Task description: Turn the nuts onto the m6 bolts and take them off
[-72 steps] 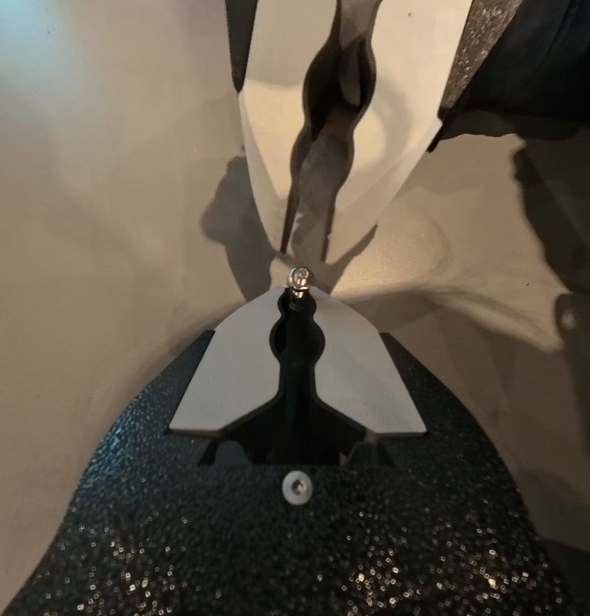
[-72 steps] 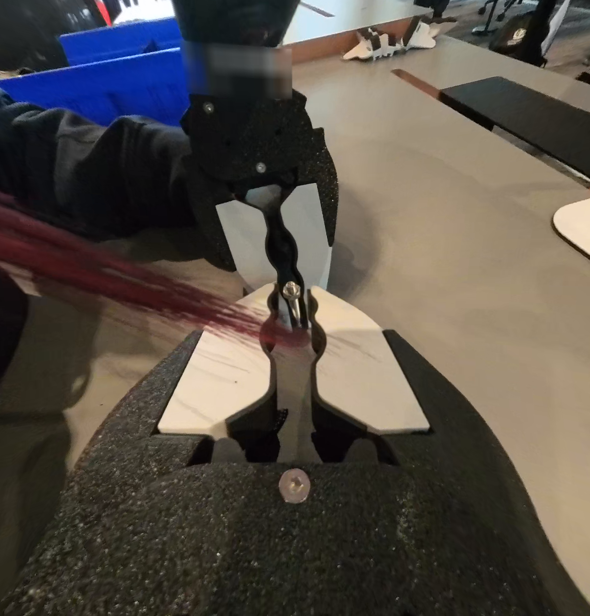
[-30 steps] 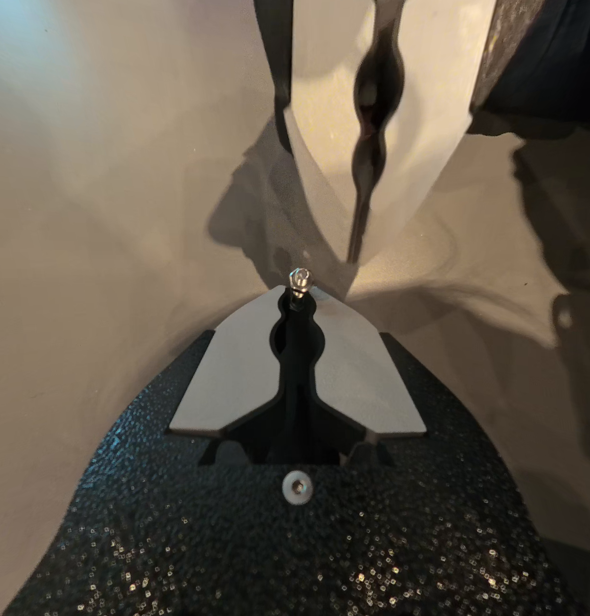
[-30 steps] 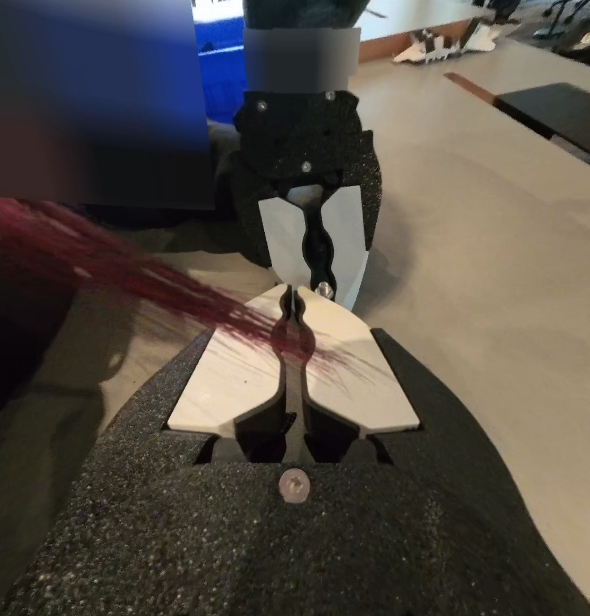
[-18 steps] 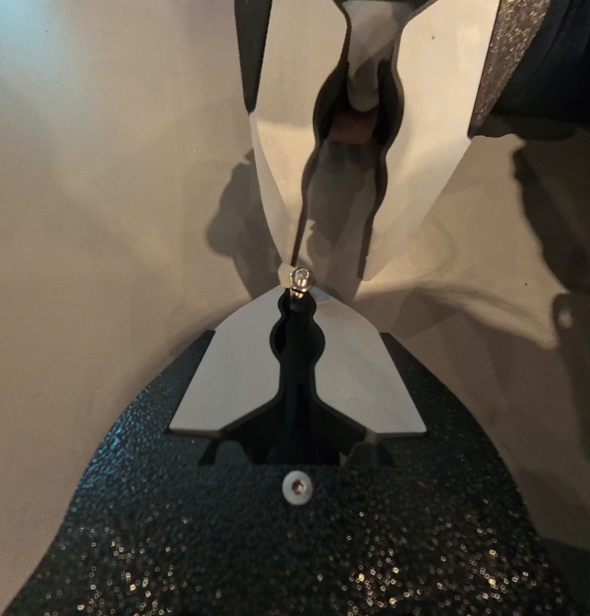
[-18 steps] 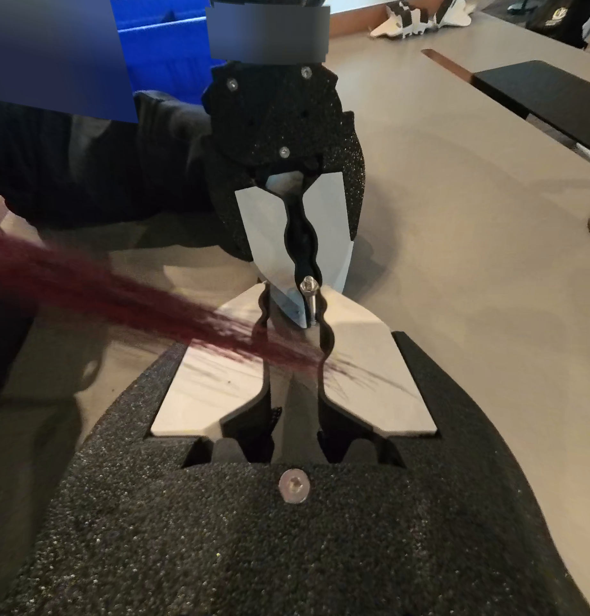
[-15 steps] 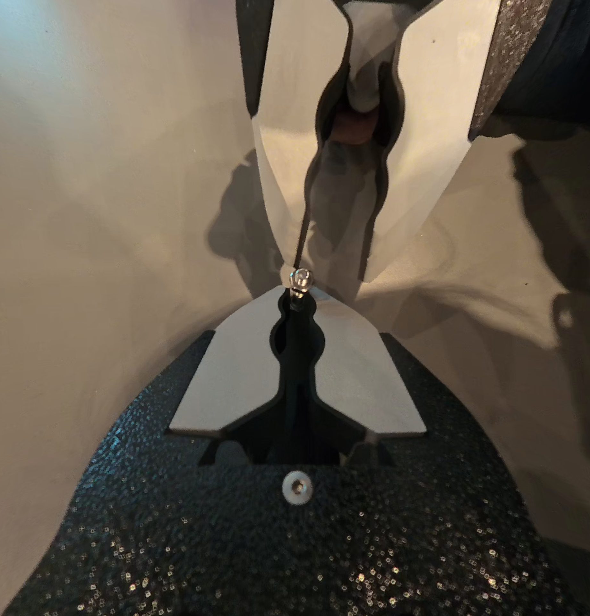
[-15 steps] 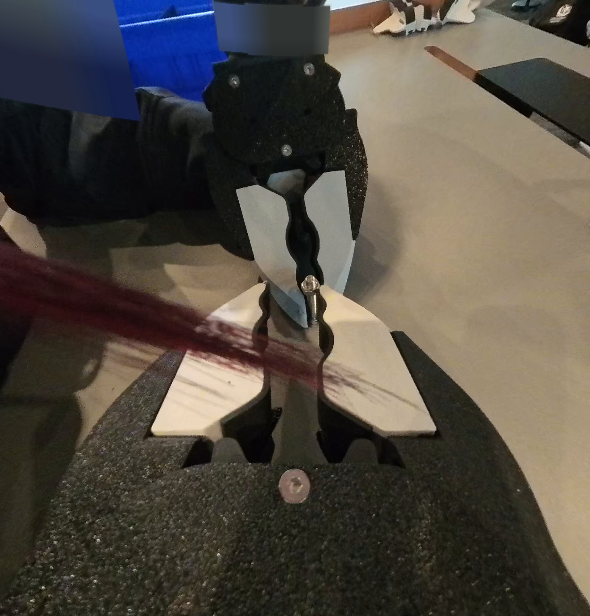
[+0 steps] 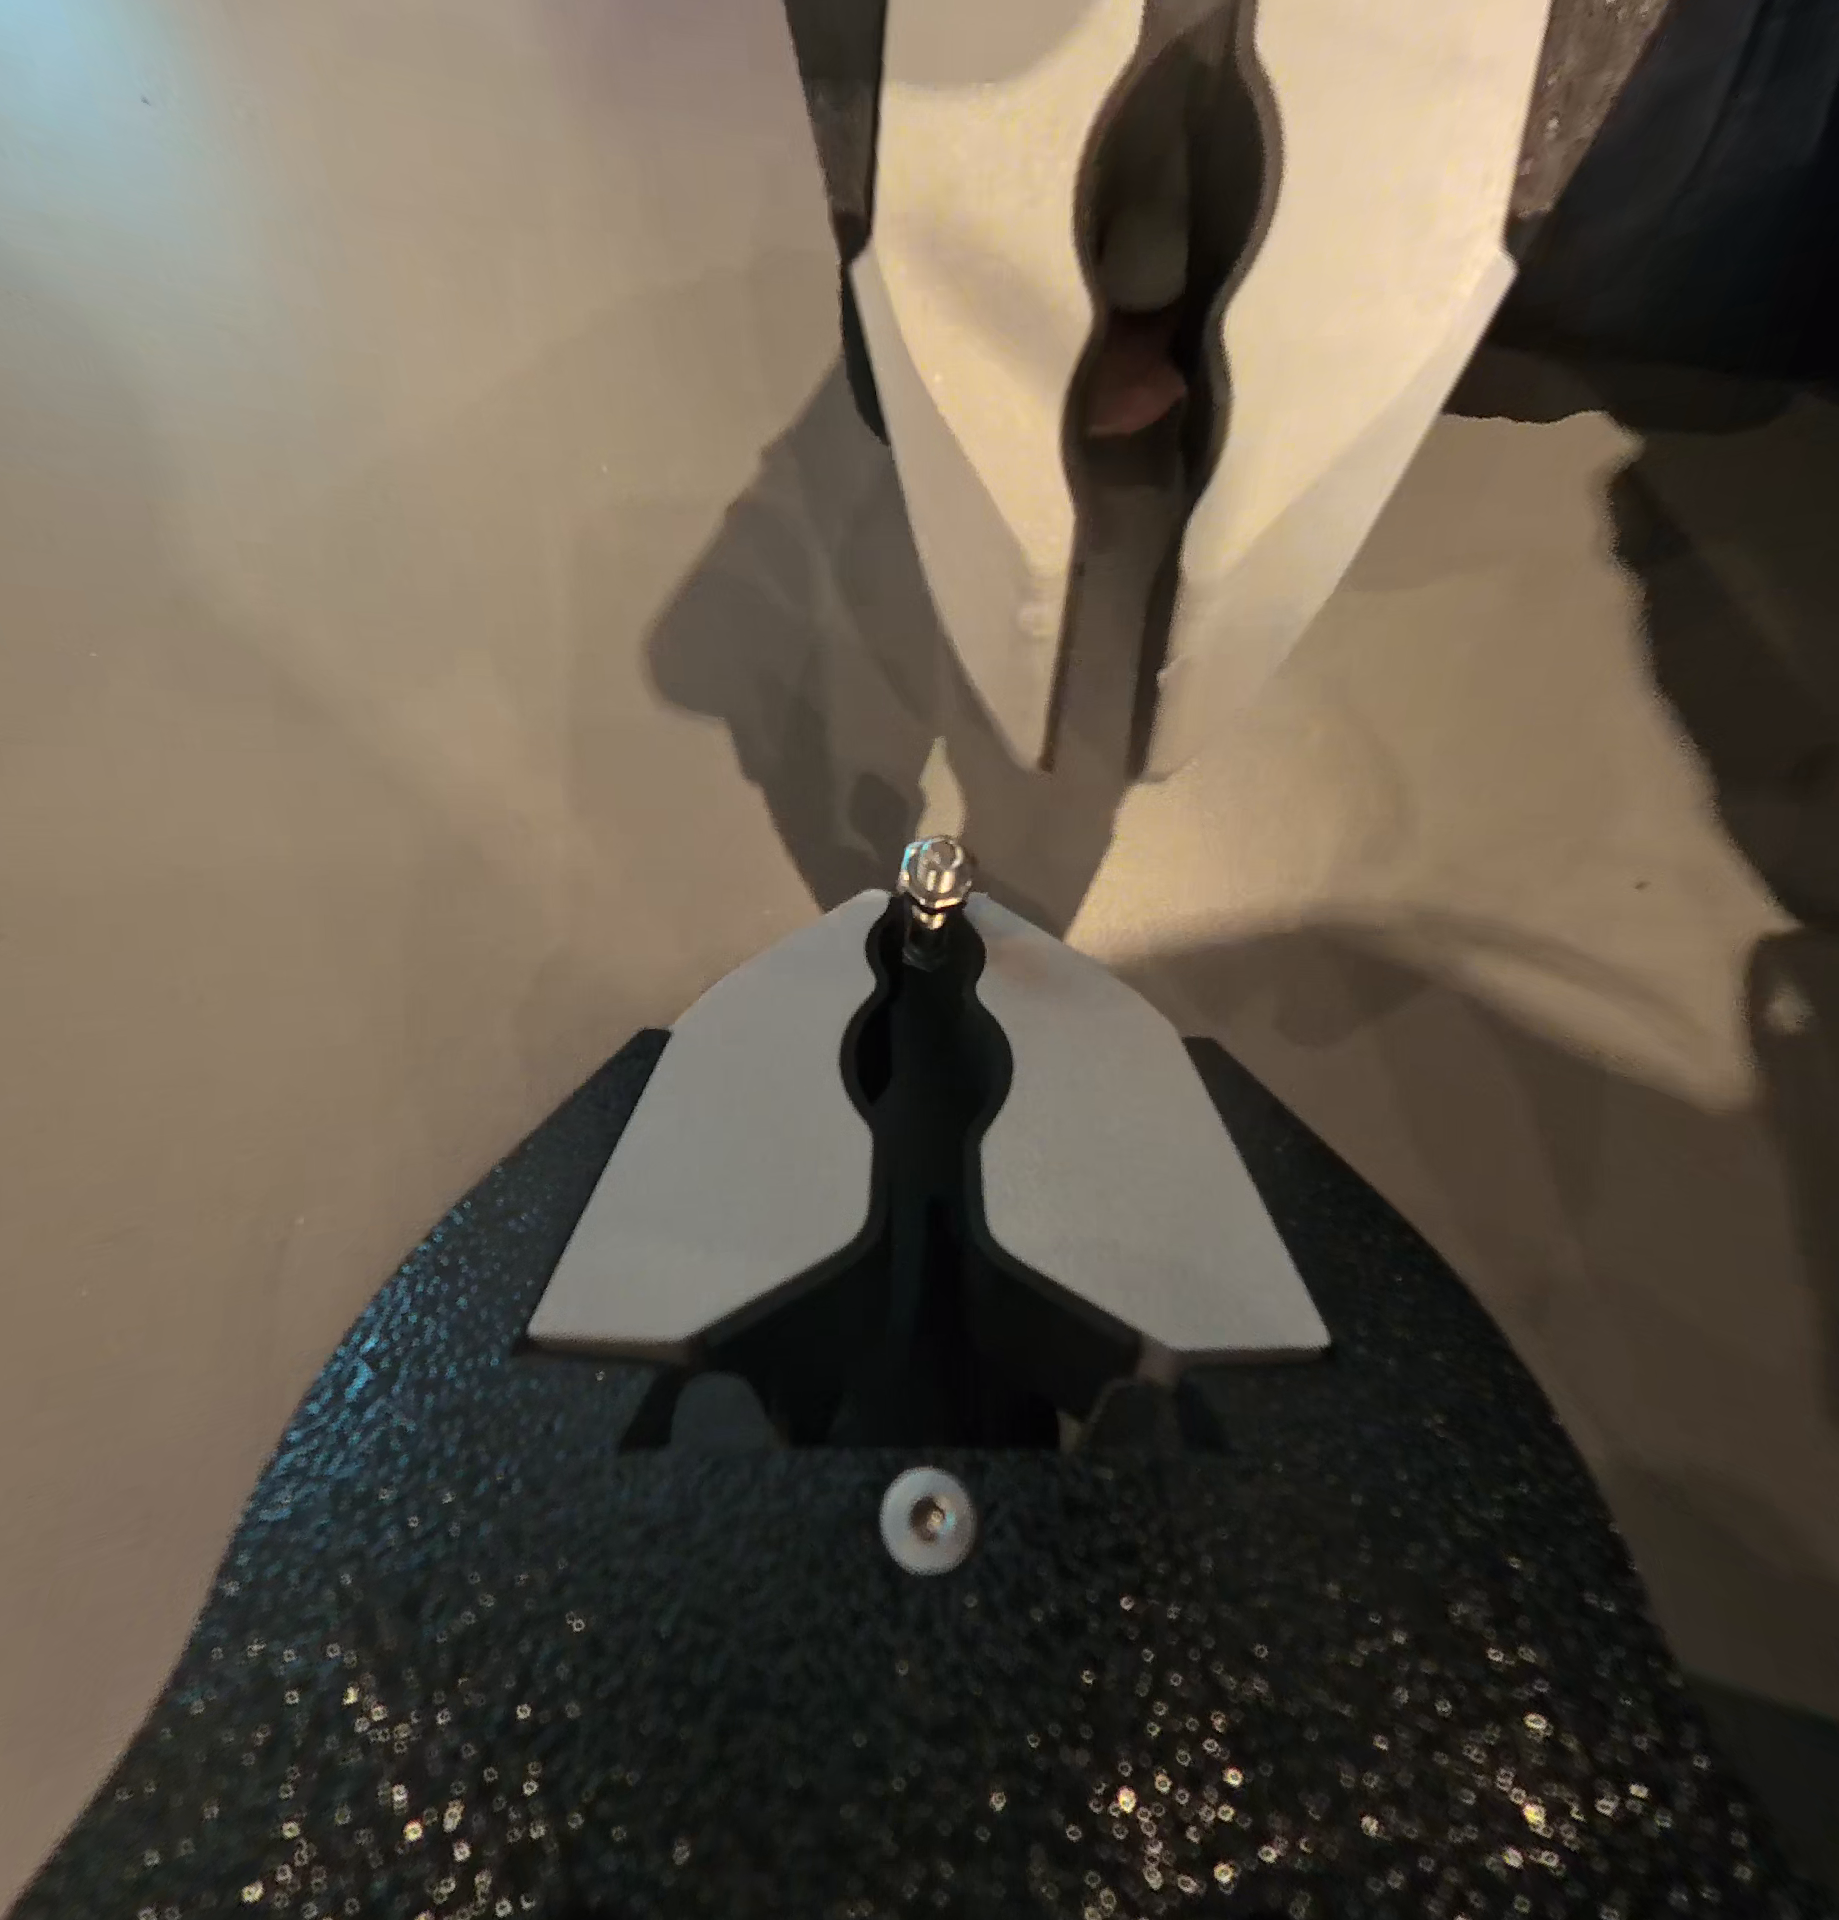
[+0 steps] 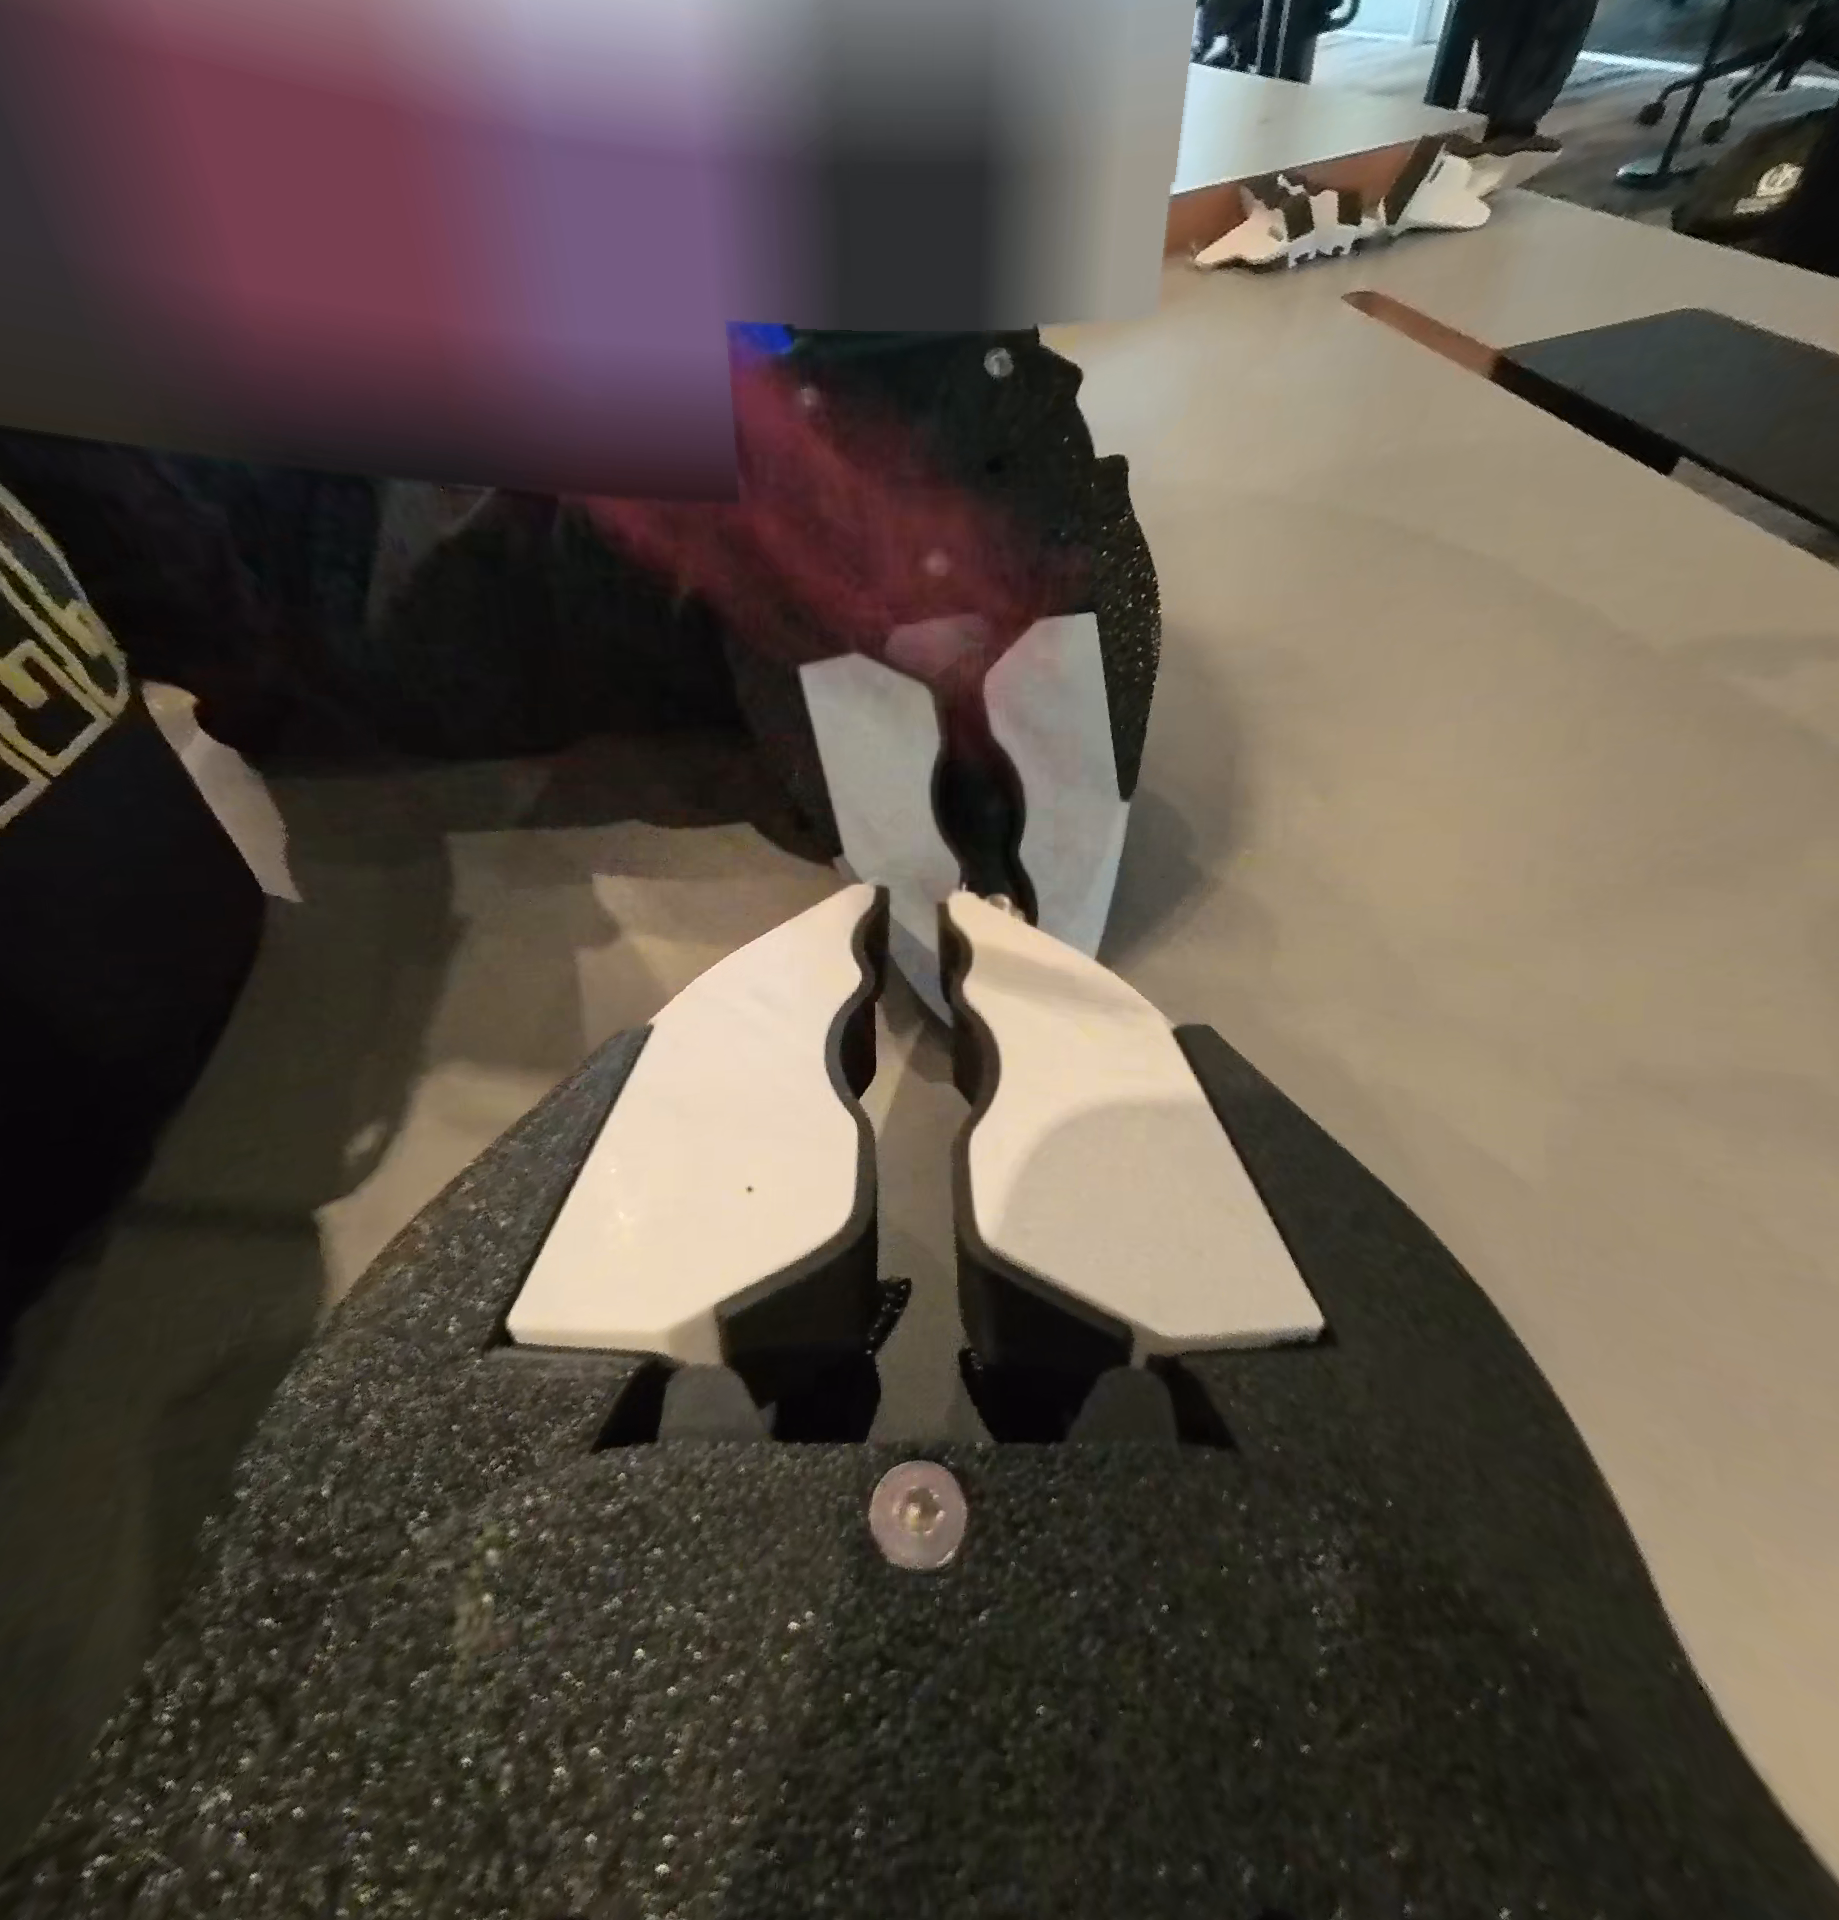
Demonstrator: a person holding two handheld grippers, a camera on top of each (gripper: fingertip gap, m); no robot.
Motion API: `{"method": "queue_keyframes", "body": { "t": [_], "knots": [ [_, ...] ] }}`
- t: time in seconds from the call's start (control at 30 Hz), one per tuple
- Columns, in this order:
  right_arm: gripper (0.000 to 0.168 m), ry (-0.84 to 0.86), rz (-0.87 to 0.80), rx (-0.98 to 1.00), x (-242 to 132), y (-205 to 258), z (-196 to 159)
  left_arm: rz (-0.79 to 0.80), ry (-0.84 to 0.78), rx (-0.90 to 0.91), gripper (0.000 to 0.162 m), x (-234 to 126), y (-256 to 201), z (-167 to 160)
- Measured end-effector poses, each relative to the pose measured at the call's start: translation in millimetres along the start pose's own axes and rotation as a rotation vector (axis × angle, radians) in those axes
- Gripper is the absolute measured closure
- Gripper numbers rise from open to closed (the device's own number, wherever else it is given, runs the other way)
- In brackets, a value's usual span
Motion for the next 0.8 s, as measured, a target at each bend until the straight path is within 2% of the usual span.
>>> {"method": "queue_keyframes", "body": {
  "t": [0.03, 0.3, 0.4, 0.53, 0.67, 0.8],
  "knots": [
    [0.158, 0.001, -0.006, 0.006, 0.1, -0.6, 0.0, 0.001, 0.000, 0.001, 0.154, 0.0, 0.0, -0.1],
    [0.142, -0.032, -0.058, 0.036, -3.0, -4.2, 0.4, 0.015, 0.002, 0.017, 0.153, 0.4, -0.7, -0.2],
    [0.143, -0.068, -0.085, 0.011, -6.1, -2.4, 0.9, 0.005, 0.002, 0.017, 0.152, 0.4, -0.5, -0.2],
    [0.137, -0.076, -0.116, 0.000, -6.5, -2.0, 1.1, -0.025, 0.008, 0.050, 0.139, 0.9, -3.7, -0.4],
    [0.134, -0.070, -0.182, -0.012, -6.0, -1.9, 1.2, -0.019, 0.009, 0.056, 0.136, 0.9, -4.0, -0.3],
    [0.135, -0.038, -0.261, -0.045, -3.2, -0.3, 0.8, 0.020, 0.004, 0.028, 0.117, -0.3, -2.3, -1.0]
  ]
}}
Point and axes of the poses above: each gripper's, where its closed fingertips meet, x out along the fingers, z out of its top, y = z × x across the jaws, the point moved 10 cm from there along -x, back along the fingers, and after that the axes turned 11 degrees about -z, right-handed, at the moved point
